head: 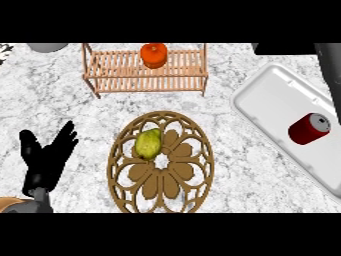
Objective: Pick the squash from the placemat and place it in the tiered shelf
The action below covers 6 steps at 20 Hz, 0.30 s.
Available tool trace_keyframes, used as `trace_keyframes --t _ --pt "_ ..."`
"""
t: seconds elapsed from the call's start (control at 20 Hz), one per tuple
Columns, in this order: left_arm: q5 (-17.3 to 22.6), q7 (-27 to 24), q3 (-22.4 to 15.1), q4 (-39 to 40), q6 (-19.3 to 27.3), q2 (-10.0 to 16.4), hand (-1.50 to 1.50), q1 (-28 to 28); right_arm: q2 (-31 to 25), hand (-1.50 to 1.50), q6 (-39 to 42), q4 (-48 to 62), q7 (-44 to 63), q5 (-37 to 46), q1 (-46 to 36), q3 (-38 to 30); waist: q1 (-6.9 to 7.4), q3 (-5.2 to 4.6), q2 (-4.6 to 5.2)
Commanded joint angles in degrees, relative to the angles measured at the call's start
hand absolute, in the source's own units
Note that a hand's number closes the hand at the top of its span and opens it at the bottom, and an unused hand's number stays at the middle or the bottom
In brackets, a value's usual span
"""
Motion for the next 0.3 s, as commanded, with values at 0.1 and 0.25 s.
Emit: trace_keyframes --t 0.1,0.25 --pt "-0.6 1.2 -0.7 -0.2 1.3 -1.4 0.00 0.8 -5.8 -1.50 10.5 -12.6 4.2 -4.4 6.5 -0.4 -0.77 -0.09 -0.16" --pt "1.6 -1.3 1.6 1.3 -2.0 0.8 0.00 0.3 -7.8 -1.50 15.6 -20.1 3.4 -6.9 13.7 -0.2 -0.73 -0.11 0.01"
